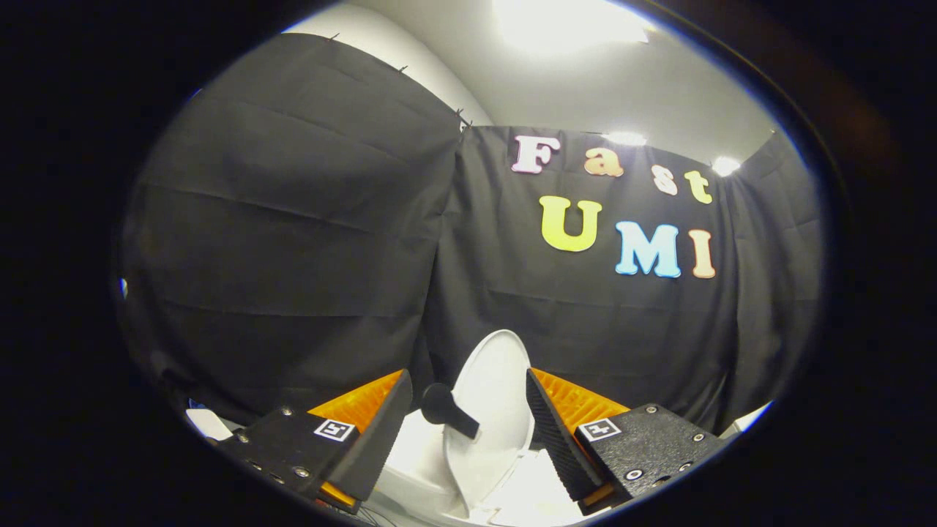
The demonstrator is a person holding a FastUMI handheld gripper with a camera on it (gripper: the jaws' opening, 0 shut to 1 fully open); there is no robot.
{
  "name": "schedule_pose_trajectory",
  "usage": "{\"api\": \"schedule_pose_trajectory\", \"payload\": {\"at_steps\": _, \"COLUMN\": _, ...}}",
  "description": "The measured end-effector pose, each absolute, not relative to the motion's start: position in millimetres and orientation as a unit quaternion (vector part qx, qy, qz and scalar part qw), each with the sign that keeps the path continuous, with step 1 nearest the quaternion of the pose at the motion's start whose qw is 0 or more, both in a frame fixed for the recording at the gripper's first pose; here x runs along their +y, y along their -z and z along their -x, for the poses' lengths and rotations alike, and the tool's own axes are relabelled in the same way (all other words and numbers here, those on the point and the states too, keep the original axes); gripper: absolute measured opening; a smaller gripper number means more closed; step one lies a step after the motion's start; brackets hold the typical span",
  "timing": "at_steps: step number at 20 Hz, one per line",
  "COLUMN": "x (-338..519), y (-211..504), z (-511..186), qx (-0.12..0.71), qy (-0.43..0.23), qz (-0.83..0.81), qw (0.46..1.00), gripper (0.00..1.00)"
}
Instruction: Open the toilet lid.
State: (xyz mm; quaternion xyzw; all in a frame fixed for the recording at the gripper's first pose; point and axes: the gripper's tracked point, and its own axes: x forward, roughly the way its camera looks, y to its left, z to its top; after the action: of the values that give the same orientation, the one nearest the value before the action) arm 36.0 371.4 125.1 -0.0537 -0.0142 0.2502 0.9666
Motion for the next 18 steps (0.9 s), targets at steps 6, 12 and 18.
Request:
{"api": "schedule_pose_trajectory", "payload": {"at_steps": 6, "x": 293, "y": -130, "z": -30, "qx": -0.034, "qy": -0.201, "qz": 0.037, "qw": 0.978, "gripper": 0.95}}
{"api": "schedule_pose_trajectory", "payload": {"at_steps": 12, "x": 217, "y": -146, "z": -16, "qx": -0.067, "qy": -0.145, "qz": 0.023, "qw": 0.987, "gripper": 0.95}}
{"api": "schedule_pose_trajectory", "payload": {"at_steps": 18, "x": 167, "y": -115, "z": 0, "qx": -0.057, "qy": -0.122, "qz": -0.015, "qw": 0.991, "gripper": 0.95}}
